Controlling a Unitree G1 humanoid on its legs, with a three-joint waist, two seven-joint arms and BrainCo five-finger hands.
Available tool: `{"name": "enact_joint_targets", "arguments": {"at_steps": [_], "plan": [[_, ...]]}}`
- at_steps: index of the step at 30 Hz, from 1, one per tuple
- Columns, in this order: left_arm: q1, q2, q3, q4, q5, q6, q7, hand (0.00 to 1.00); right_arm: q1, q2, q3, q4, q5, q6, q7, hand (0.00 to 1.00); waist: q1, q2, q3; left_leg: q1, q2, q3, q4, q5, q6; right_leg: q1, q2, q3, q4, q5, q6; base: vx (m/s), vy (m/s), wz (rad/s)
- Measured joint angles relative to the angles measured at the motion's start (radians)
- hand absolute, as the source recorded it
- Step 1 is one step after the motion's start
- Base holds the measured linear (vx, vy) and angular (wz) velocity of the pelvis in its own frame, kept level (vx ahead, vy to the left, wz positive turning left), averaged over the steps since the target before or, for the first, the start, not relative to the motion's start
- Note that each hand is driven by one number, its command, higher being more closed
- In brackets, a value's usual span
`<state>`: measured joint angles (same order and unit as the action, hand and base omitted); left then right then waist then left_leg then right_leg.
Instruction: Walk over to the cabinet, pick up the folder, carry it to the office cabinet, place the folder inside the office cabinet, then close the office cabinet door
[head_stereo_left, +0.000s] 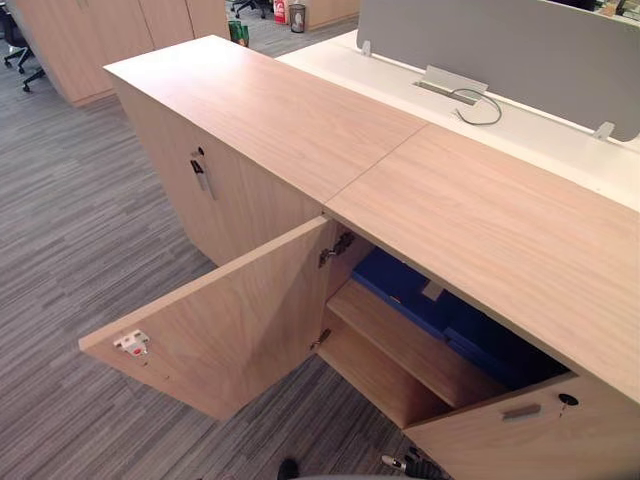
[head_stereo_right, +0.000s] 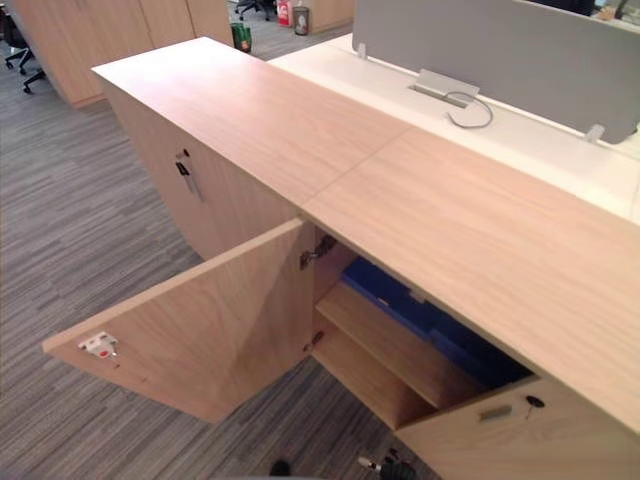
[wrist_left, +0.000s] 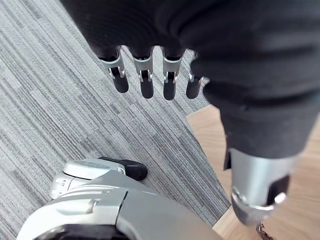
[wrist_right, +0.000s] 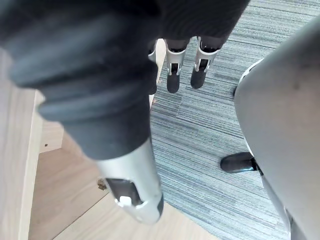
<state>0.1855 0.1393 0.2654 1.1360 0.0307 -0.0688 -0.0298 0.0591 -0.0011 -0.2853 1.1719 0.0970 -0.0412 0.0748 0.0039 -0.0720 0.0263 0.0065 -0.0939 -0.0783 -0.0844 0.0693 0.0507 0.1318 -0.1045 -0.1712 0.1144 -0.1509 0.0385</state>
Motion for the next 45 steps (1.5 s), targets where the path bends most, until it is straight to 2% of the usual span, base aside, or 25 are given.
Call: {"name": "enact_joint_targets", "arguments": {"at_steps": [7,9,12,13,14,15,16,17,18,19,21,22,23,25,30,35,40,44,45], "plan": [[0.001,-0.005,0.019,0.001,-0.024,0.000,0.002,0.00,-0.003,-0.003,0.010,0.000,0.000,-0.001,-0.001,0.00,-0.001,0.005,0.007,0.001,0.005,-0.013,-0.002,0.025,-0.013,0.007,0.000,-0.019,-0.003,0.008,0.001,-0.04,-0.086,0.04],[0.001,-0.016,0.049,-0.004,-0.041,-0.001,0.003,0.00,-0.010,-0.004,0.010,-0.001,0.000,-0.002,-0.001,0.00,0.000,0.012,0.030,-0.009,0.004,-0.026,-0.001,0.044,-0.015,0.005,0.000,-0.026,-0.002,0.008,0.002,-0.12,-0.075,0.18],[-0.007,-0.033,0.078,-0.049,-0.075,-0.003,0.005,0.00,-0.028,-0.012,0.008,-0.003,0.000,-0.002,-0.001,0.00,-0.002,0.013,0.056,-0.118,-0.005,-0.046,0.071,0.056,-0.033,-0.047,-0.004,-0.081,0.013,0.008,0.002,-0.22,-0.042,0.44],[-0.010,-0.038,0.091,-0.075,-0.086,-0.005,0.003,0.00,-0.033,-0.009,-0.001,-0.008,0.000,-0.002,-0.002,0.00,-0.005,0.008,0.083,-0.165,0.003,0.017,0.121,-0.005,-0.051,-0.060,-0.019,-0.108,0.000,0.008,0.002,-0.26,0.010,0.50],[-0.011,-0.035,0.108,-0.081,-0.093,-0.005,0.002,0.00,-0.034,-0.005,-0.006,-0.010,0.000,-0.002,-0.005,0.00,-0.006,-0.003,0.097,-0.192,0.010,0.086,0.180,-0.049,-0.039,-0.060,-0.038,-0.124,-0.019,0.008,0.002,-0.29,0.060,0.29],[0.004,-0.041,0.140,-0.087,-0.109,-0.003,0.003,0.00,-0.026,-0.005,-0.064,-0.030,0.002,0.004,-0.018,0.00,-0.006,-0.025,0.131,-0.249,0.063,0.195,0.523,-0.201,-0.016,-0.050,-0.084,-0.131,-0.008,0.011,0.011,-0.21,0.082,0.06],[0.021,-0.045,0.140,-0.088,-0.109,-0.003,0.003,0.00,-0.013,-0.006,-0.079,-0.042,0.000,0.005,-0.020,0.00,-0.007,-0.019,0.126,-0.243,0.093,0.201,0.595,-0.237,-0.025,-0.047,-0.091,-0.131,-0.008,0.014,0.017,-0.16,0.128,-0.06],[0.037,-0.053,0.138,-0.087,-0.110,-0.003,0.003,0.00,0.000,-0.012,-0.083,-0.048,0.004,0.004,-0.024,0.00,-0.008,-0.003,0.116,-0.225,0.130,0.195,0.620,-0.259,-0.056,-0.047,-0.087,-0.126,-0.012,0.015,0.019,-0.07,0.205,-0.03],[0.061,-0.084,0.135,-0.083,-0.112,-0.003,0.004,0.00,0.014,-0.041,-0.085,-0.066,0.007,-0.001,-0.029,0.00,-0.015,0.059,0.087,-0.164,0.231,0.152,0.531,-0.284,-0.108,-0.066,-0.048,-0.123,-0.025,0.025,0.035,-0.05,0.228,0.00],[0.064,-0.097,0.142,-0.080,-0.114,-0.003,0.005,0.00,0.015,-0.056,-0.087,-0.067,0.009,0.000,-0.031,0.00,-0.013,0.080,0.077,-0.138,0.243,0.114,0.440,-0.313,-0.160,-0.086,-0.034,-0.120,-0.024,0.031,0.045,-0.08,0.236,-0.01],[0.056,-0.037,0.158,-0.068,-0.113,-0.001,0.008,0.00,0.007,-0.005,-0.121,-0.030,0.010,0.004,-0.037,0.00,-0.014,0.009,0.048,-0.114,0.172,0.136,0.257,-0.180,-0.135,-0.134,-0.066,-0.104,-0.063,0.088,0.044,-0.03,0.124,0.04],[0.052,-0.029,0.159,-0.063,-0.112,0.002,0.010,0.00,0.007,0.000,-0.130,-0.023,0.012,0.003,-0.038,0.00,-0.014,0.003,0.045,-0.107,0.160,0.139,0.229,-0.164,-0.131,-0.135,-0.075,-0.100,-0.074,0.104,0.055,0.04,0.095,0.08],[0.047,-0.028,0.161,-0.064,-0.110,0.003,0.013,0.00,0.006,0.000,-0.143,-0.021,0.024,0.002,-0.038,0.00,-0.015,0.006,0.046,-0.096,0.147,0.141,0.206,-0.150,-0.123,-0.133,-0.083,-0.096,-0.078,0.121,0.056,0.03,0.130,-0.02],[0.041,-0.034,0.162,-0.066,-0.105,0.003,0.014,0.00,0.009,-0.004,-0.160,-0.019,0.040,0.002,-0.039,0.00,-0.018,0.028,0.036,-0.052,0.129,0.155,0.166,-0.135,-0.108,-0.116,-0.098,-0.088,-0.077,0.133,0.052,0.00,0.161,-0.12],[0.005,-0.034,0.162,-0.105,-0.105,0.002,0.024,0.00,0.012,-0.018,-0.166,-0.019,0.039,0.001,-0.037,0.00,-0.022,0.064,0.012,-0.001,0.130,0.188,0.105,-0.105,-0.104,-0.117,-0.097,-0.063,-0.072,0.147,0.054,-0.05,0.041,-0.20],[-0.029,-0.037,0.157,-0.274,-0.098,0.001,0.032,0.00,0.018,-0.025,-0.203,-0.021,0.033,0.008,-0.037,0.00,-0.024,0.076,0.017,0.036,0.137,0.203,0.053,-0.066,-0.111,-0.115,-0.088,-0.052,-0.072,0.150,0.055,-0.09,-0.023,-0.09],[-0.106,-0.014,0.152,-0.351,-0.038,0.007,0.050,0.00,0.035,-0.033,-0.203,-0.045,0.000,0.014,-0.036,0.00,-0.035,0.078,0.017,0.064,0.141,0.228,-0.002,-0.029,-0.116,-0.126,-0.081,-0.034,-0.074,0.155,0.061,-0.12,-0.011,-0.19],[-0.210,0.065,0.153,-0.352,0.039,0.040,0.078,0.00,0.058,-0.035,-0.203,-0.052,0.000,0.023,-0.036,0.00,-0.044,0.081,0.015,0.064,0.154,0.254,-0.005,-0.030,-0.121,-0.142,-0.064,-0.006,-0.088,0.163,0.048,-0.10,-0.013,-0.21],[-0.251,0.106,0.153,-0.351,0.064,0.045,0.084,0.00,0.067,-0.036,-0.203,-0.052,0.000,0.025,-0.036,0.00,-0.047,0.081,0.015,0.065,0.158,0.259,-0.005,-0.030,-0.121,-0.143,-0.058,0.003,-0.094,0.166,0.043,-0.05,-0.015,-0.16]]}}
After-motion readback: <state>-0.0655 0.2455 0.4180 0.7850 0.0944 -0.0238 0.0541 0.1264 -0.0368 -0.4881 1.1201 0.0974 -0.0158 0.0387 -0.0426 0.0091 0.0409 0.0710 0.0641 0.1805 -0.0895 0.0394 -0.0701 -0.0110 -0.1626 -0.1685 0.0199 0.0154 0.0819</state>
